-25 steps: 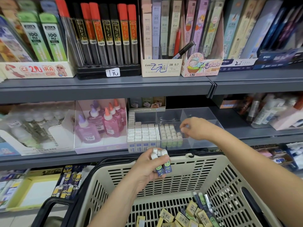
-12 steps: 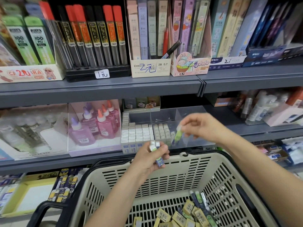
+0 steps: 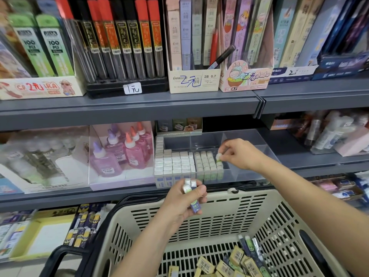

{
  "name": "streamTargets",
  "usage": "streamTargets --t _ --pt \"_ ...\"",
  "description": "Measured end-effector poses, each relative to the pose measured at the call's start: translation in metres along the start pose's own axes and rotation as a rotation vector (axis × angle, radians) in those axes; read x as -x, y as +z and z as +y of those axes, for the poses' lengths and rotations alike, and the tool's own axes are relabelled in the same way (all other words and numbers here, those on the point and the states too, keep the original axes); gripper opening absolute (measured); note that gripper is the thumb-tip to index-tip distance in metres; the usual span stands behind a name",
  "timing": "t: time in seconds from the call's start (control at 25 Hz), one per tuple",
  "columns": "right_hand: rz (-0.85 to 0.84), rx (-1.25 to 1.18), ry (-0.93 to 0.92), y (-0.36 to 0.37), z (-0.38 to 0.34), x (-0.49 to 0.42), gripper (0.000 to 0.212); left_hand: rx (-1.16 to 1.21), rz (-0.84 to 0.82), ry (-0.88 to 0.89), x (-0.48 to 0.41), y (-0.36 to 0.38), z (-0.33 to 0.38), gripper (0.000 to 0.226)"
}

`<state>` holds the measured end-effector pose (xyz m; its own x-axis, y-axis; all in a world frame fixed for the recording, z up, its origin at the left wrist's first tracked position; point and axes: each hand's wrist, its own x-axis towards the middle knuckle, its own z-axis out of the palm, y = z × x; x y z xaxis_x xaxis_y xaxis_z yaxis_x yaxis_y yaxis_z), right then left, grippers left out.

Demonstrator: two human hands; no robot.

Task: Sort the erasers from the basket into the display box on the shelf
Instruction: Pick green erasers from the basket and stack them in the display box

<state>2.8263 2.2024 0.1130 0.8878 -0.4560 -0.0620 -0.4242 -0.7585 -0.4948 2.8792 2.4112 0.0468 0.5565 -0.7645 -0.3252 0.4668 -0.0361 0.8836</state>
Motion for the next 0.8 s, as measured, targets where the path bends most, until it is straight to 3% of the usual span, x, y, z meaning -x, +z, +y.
streamTargets --t 0.12,0.24,0.44,0.8 --pt "-0.078 0.133 0.014 0.007 -0.002 -0.003 0.002 -0.007 0.000 -0.005 -0.001 0.000 -0.001 0.021" --pt "-0.101 0.256 0.015 0.009 -0.006 -0.005 0.014 -0.015 -0.008 -0.007 -0.001 -0.001 0.000 0.022" --pt "-0.153 0.187 0.052 -0.002 -0.011 -0.008 0.020 -0.016 -0.007 -0.002 0.000 -0.002 0.000 0.019" --pt "-0.464 0.064 0.340 -0.003 -0.028 -0.023 0.027 -0.011 -0.006 -0.004 0.001 -0.003 0.000 0.018"
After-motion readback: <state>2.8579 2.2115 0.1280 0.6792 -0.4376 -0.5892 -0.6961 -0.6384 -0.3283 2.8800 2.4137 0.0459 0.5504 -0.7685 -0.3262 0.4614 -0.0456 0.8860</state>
